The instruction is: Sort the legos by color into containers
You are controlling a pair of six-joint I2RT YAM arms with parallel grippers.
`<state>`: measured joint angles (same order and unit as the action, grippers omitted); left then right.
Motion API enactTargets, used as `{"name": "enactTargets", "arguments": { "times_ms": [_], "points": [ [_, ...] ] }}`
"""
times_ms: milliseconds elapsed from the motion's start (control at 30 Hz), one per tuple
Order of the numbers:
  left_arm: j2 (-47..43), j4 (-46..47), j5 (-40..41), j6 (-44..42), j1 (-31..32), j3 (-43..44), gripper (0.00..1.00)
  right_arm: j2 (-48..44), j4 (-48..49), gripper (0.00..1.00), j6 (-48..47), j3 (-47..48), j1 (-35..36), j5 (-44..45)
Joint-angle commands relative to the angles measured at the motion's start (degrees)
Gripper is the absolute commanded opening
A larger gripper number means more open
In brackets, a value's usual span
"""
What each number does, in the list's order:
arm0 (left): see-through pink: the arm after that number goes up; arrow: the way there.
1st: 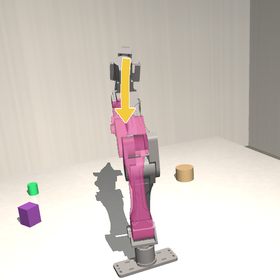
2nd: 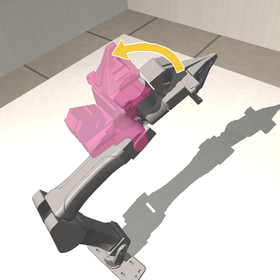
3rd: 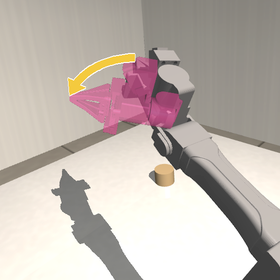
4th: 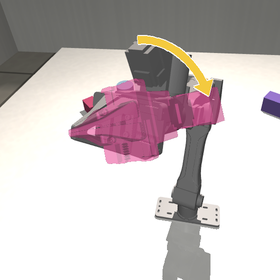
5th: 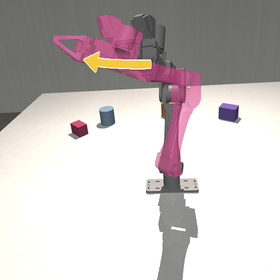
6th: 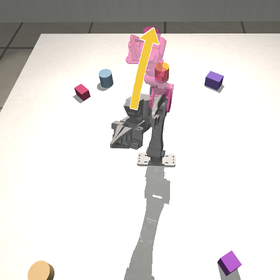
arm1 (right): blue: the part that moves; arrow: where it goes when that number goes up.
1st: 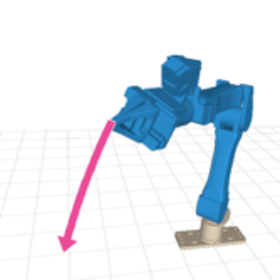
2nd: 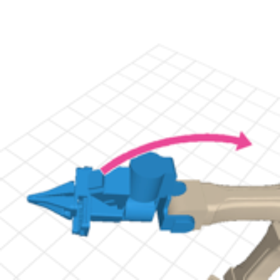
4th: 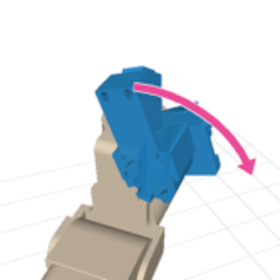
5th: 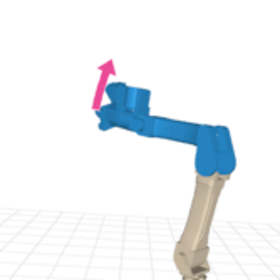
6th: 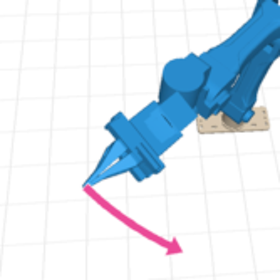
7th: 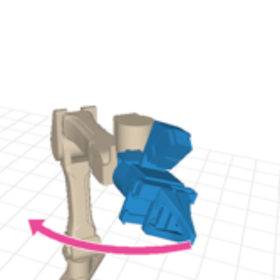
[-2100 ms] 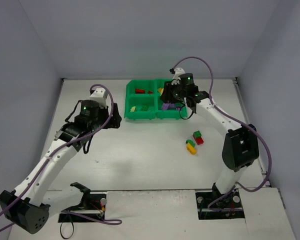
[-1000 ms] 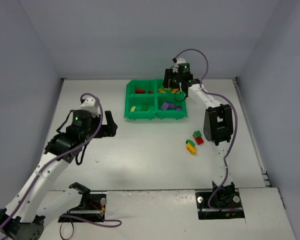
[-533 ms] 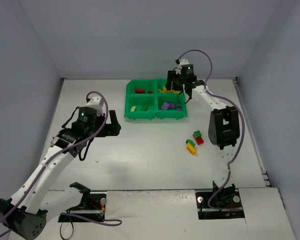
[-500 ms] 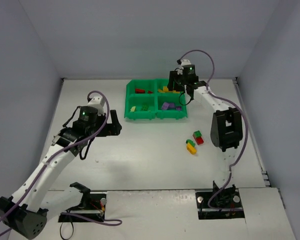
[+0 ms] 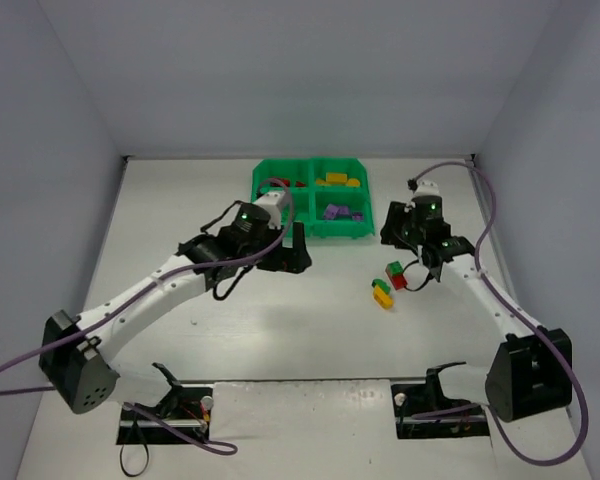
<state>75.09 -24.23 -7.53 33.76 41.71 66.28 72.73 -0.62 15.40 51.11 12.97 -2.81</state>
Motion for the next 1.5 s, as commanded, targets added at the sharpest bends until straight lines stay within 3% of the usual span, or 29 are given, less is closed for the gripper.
{"name": "enactTargets", "arguments": {
  "times_ms": [0,233,467,867,1167,1467],
  "points": [
    [6.36,8.05,-2.23,8.06,3.45,3.41,0.97,-6.35,-2.88,0.45,5.95,-3.9,-0.49,2.63],
    [12.45,10.08,-4.25,12.82,5.75,5.0,0.98,-8.66,-9.22,0.46,8.86,-7.87,-0.49,8.69],
    [10.26,8.15,-2.93,11.95,5.75,3.33,0.97,3.53,-11.24,0.49,6.22,-1.65,-0.49,11.51],
    [5.51,6.12,-0.91,10.8,5.75,-0.19,0.97,15.51,-13.26,0.5,3.06,4.08,-0.58,10.01],
    [5.68,5.77,-1.52,9.84,5.83,0.43,0.97,16.66,-13.7,0.52,2.01,4.08,-0.67,7.47],
    [6.21,6.04,-2.05,9.66,5.83,0.78,0.97,16.83,-13.7,0.45,1.74,3.82,-0.76,5.01]
  ]
}}
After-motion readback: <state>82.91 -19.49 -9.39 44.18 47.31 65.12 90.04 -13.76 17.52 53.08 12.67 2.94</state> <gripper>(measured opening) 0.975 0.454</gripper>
